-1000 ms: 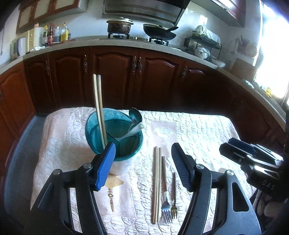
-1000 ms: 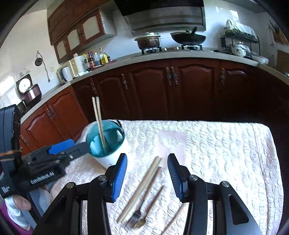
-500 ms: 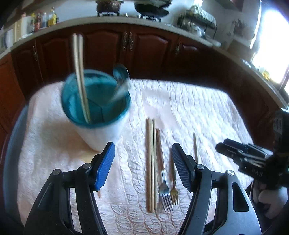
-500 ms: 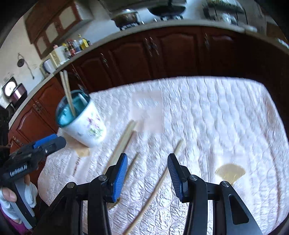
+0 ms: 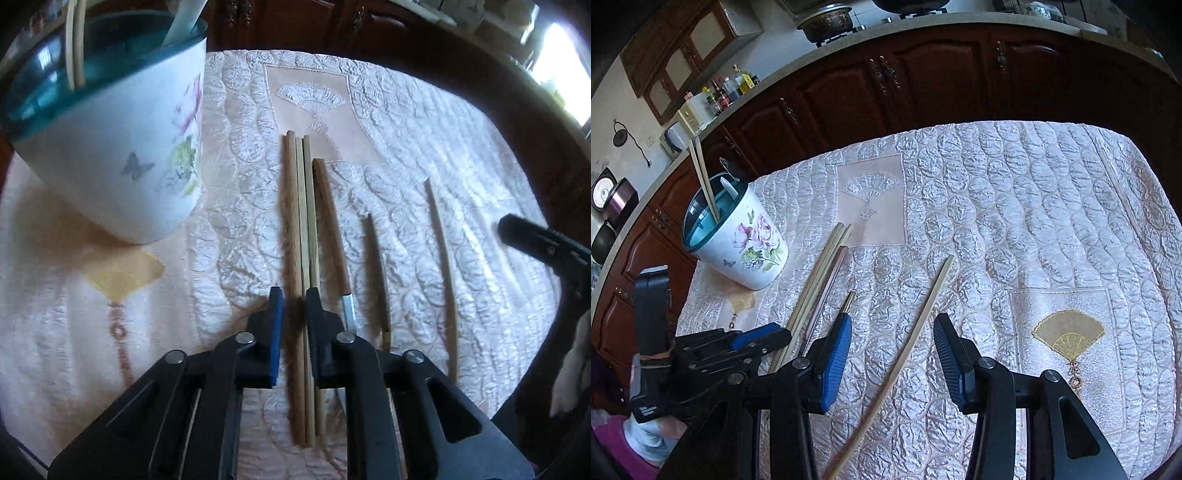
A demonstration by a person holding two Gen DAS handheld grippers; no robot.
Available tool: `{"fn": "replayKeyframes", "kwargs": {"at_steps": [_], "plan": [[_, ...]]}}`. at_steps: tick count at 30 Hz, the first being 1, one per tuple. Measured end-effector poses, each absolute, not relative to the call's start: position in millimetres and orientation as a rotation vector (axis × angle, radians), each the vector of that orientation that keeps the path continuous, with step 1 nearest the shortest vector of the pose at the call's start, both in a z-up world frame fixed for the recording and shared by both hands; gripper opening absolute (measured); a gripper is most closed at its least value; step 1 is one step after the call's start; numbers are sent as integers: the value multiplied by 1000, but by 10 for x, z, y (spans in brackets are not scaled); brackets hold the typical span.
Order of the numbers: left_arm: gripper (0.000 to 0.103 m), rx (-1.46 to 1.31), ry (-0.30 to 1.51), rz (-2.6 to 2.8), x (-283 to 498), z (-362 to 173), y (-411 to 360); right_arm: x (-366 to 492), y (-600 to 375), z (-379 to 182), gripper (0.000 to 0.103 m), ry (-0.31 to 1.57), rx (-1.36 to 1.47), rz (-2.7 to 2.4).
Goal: Organize utensils
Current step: 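Grasp a wooden chopstick with the left tool while the right tool grasps another chopstick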
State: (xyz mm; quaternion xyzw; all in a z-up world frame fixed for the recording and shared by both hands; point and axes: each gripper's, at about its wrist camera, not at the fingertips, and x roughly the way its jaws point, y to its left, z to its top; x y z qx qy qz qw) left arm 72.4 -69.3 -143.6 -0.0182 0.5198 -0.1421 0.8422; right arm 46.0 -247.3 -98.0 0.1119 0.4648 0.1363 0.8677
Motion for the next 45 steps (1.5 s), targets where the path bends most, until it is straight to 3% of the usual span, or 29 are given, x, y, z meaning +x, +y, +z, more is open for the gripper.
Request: {"fn": "replayKeyframes", "kwargs": {"at_steps": [18, 24, 36, 42, 43, 44, 45], "plan": [[4, 10, 1184, -336, -171, -1376, -51, 567, -2357, -1055, 44, 997, 225, 306], [26, 18, 1108, -324, 50, -1245, -99, 714, -2495, -1208, 44, 1039, 283, 275], [28, 108, 1051, -193, 909, -1355, -507, 1156, -2618, -1440, 44, 1101, 309, 233], [26, 151, 1113, -166, 1073, -1531, -537, 1330, -2625, -1623, 14, 1130, 329, 230], [22, 141, 1110, -169, 1077, -1526, -524, 1345, -2635, -1631, 12, 1126, 333, 238], [7, 137, 1115, -180, 1081, -1515, -508, 1355, -2652, -1635, 10, 1126, 352, 256], [7, 126, 1118, -189, 1079, -1500, -491, 1354, -2657, -1628, 10, 1126, 366, 269]]}}
